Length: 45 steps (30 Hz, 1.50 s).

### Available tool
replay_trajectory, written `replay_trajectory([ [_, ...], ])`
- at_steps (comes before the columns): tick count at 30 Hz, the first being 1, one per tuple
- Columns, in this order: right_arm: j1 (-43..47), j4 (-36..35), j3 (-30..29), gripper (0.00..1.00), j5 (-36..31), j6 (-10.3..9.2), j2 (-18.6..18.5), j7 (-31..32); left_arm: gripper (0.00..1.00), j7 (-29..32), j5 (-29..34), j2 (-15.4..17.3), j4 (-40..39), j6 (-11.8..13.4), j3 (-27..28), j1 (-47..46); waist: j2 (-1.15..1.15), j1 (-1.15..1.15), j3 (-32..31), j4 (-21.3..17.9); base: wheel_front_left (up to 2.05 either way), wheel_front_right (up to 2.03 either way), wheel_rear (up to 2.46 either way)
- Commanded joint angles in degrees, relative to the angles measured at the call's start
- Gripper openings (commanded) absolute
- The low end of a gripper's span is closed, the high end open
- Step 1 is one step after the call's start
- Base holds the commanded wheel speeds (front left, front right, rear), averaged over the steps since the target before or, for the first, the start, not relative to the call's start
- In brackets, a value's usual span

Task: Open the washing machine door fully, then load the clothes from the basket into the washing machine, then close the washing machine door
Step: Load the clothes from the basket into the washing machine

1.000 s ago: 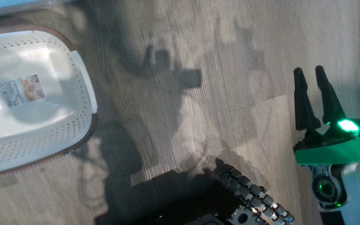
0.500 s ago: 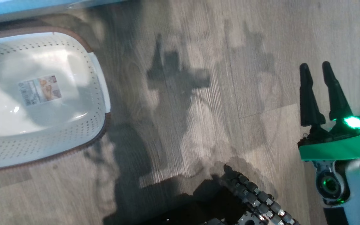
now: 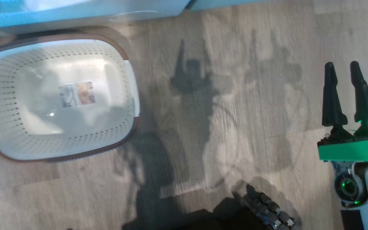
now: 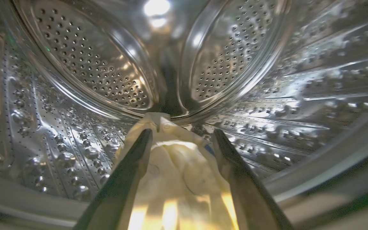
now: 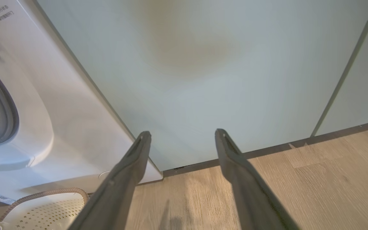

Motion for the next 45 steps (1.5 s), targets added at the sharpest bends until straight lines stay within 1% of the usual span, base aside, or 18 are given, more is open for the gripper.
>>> replay_trajectory([
  [1,2.05,-1.5,0.45,1.0,-0.61,0.05,-0.89,-0.53,1.0,-0.49,-0.4,2.43,-3.25,0.8,2.32,1.12,0.0,0.01,-1.36,1.49,0.0,0.0,0.0],
  [11,3.52,-1.33,-1.75,1.0,-5.12,0.05,-0.89,-0.53,1.0,-4.09,-1.58,2.01,-24.42,9.13,4.02,22.36,0.0,0.01,-5.8,6.43,0.0,0.0,0.0],
  [18,5.1,-1.4,-3.04,1.0,-7.35,0.05,-0.89,-0.53,1.0,-6.47,-1.64,0.93,-34.25,14.77,4.29,37.18,0.0,0.01,-8.95,9.39,0.0,0.0,0.0],
  [19,5.37,-1.31,-3.06,1.0,-7.69,0.05,-0.89,-0.53,1.0,-7.0,-1.71,0.62,-35.23,15.43,4.3,39.11,0.0,0.01,-9.55,9.8,0.0,0.0,0.0],
  [20,6.08,-1.22,-3.28,1.0,-8.35,0.05,-0.89,-0.53,1.0,-7.98,-1.86,-0.06,-36.8,16.62,4.21,42.76,0.0,0.01,-10.62,10.73,0.0,0.0,0.0],
  [25,7.92,-0.75,-4.09,1.0,-10.12,0.05,-0.89,-0.53,1.0,-10.72,-3.04,-2.56,-38.17,18.05,3.45,49.69,0.0,0.01,-13.14,13.01,0.0,0.0,0.0],
  [31,9.07,-0.42,-4.29,1.0,-11.72,0.05,-0.89,-0.53,1.0,-13.11,-3.71,-4.86,-38.04,18.52,2.4,54.32,0.0,0.01,-16.12,14.72,0.0,0.0,0.0],
  [36,9.73,0.27,-3.36,1.0,-12.37,0.05,-0.89,-0.53,1.0,-14.28,-3.83,-6.05,-37.12,19.03,2.07,57.4,0.0,0.01,-18.86,15.03,0.0,0.0,0.0],
  [45,11.22,1.74,-2.17,1.0,-12.23,0.05,-0.89,-0.54,1.0,-15.33,-4.43,-7.95,-35.47,18.68,1.14,61.36,0.0,0.01,-22.82,14.95,0.0,0.0,0.0],
])
